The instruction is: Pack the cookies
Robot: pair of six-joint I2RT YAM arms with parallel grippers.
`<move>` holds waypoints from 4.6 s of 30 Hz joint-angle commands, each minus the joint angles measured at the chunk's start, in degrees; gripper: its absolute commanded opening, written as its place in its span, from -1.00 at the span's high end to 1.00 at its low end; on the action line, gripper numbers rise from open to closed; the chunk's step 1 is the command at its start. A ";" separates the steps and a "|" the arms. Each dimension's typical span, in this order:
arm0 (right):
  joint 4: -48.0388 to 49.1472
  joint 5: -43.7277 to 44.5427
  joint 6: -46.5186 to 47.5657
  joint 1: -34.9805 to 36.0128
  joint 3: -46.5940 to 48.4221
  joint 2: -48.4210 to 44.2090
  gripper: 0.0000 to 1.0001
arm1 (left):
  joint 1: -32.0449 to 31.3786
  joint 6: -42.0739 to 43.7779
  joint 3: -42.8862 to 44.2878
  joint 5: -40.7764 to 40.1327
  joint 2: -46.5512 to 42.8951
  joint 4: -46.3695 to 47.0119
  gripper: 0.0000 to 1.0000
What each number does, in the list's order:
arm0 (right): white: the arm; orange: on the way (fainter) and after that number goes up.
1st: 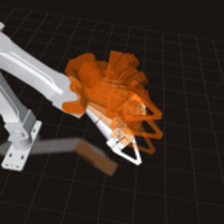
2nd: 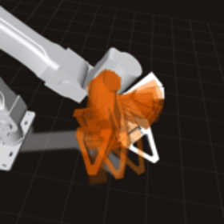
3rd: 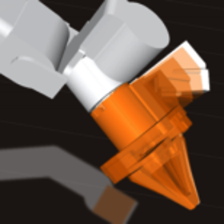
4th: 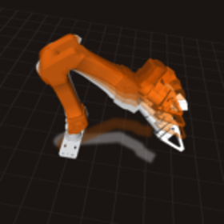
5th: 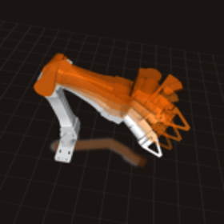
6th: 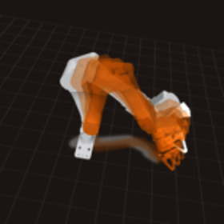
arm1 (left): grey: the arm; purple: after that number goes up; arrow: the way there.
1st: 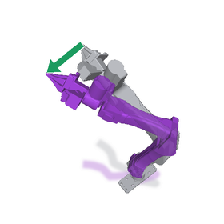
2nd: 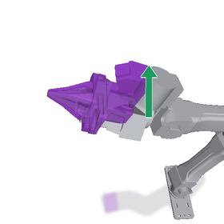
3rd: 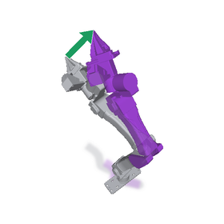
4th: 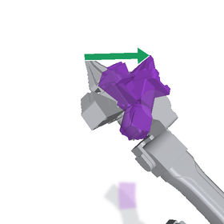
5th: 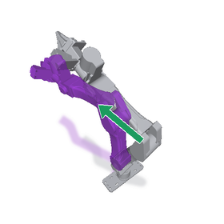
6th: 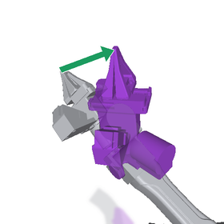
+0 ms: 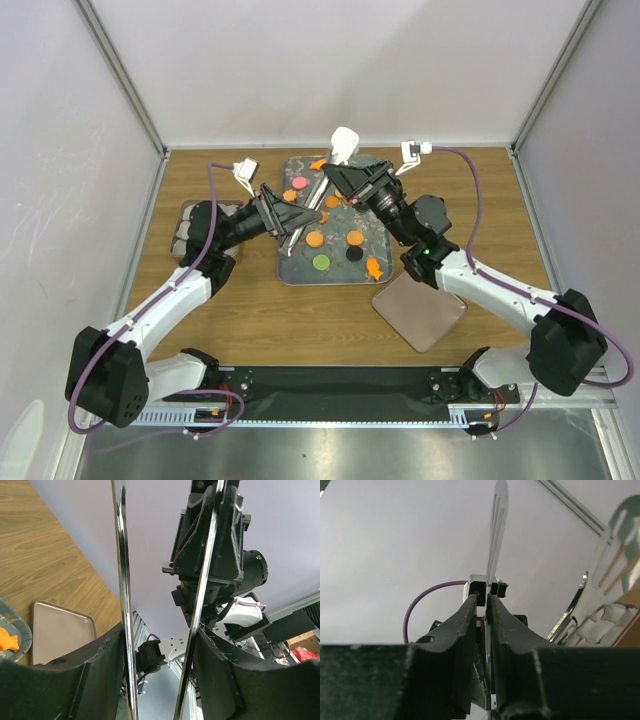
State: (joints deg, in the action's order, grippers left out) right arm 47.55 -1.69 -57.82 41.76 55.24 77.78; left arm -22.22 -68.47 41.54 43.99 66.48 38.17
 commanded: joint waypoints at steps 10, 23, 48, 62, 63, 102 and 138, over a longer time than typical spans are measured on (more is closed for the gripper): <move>-8.07 7.75 4.82 -0.10 -1.37 -9.30 -0.29 | 0.42 7.03 2.67 -1.01 -1.88 -6.96 -0.09; -44.81 23.84 10.61 -0.89 -1.19 -22.84 -0.68 | 0.42 13.35 5.66 -2.59 -2.23 -15.93 -0.10; -70.92 2.22 37.69 -24.97 3.38 -19.51 -0.68 | -9.51 45.61 11.29 -49.87 -0.30 -62.25 -0.02; -69.08 -7.44 37.34 -29.37 1.18 -19.16 -0.68 | -18.21 45.88 8.03 -59.80 5.59 -63.22 -0.02; -68.91 -7.53 37.34 -29.45 1.10 -19.15 -0.68 | -18.47 45.88 8.12 -60.07 6.03 -63.31 -0.02; -69.00 -10.08 37.43 -30.86 0.74 -19.15 -0.68 | -25.24 46.76 14.62 -67.98 18.51 -68.32 0.02; -68.12 -12.37 36.90 -31.74 -0.49 -19.15 -0.66 | 5.94 50.89 24.12 -65.96 7.35 -78.08 0.20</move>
State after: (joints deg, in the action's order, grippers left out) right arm -22.74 -12.58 -20.95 10.59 54.83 58.83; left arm -19.33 -18.94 63.57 -22.37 74.26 -40.51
